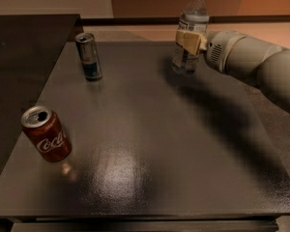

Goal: Place blue plastic bottle upright

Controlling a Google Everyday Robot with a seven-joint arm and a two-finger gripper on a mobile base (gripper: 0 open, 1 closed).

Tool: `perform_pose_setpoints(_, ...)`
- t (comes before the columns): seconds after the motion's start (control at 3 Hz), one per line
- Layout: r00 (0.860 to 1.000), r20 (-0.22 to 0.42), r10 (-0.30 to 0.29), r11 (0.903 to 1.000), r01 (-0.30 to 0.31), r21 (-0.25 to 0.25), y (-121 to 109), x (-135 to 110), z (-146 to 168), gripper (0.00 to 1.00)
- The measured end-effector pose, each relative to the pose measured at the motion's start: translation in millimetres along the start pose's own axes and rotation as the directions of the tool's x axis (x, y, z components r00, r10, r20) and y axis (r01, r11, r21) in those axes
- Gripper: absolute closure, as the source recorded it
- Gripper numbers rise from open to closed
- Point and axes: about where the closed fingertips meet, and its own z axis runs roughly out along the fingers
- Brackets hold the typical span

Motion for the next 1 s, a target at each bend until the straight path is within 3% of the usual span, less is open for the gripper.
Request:
perform_pose_setpoints(0.33, 0.982, -0.041, -0.186, 0.9824, 0.187, 0.003, 2.3, -12.4, -3.3, 1.0)
perform_pose_setpoints(0.67, 0.947, -0.068, -0.315, 0.9491, 0.315, -0.009, 5.0, -22.2, -5.0, 1.0)
perform_pose_setpoints(1.0, 0.927, -0.078, -0.367, 0.9304, 0.365, -0.028, 8.8, -30.9, -5.5, 1.0)
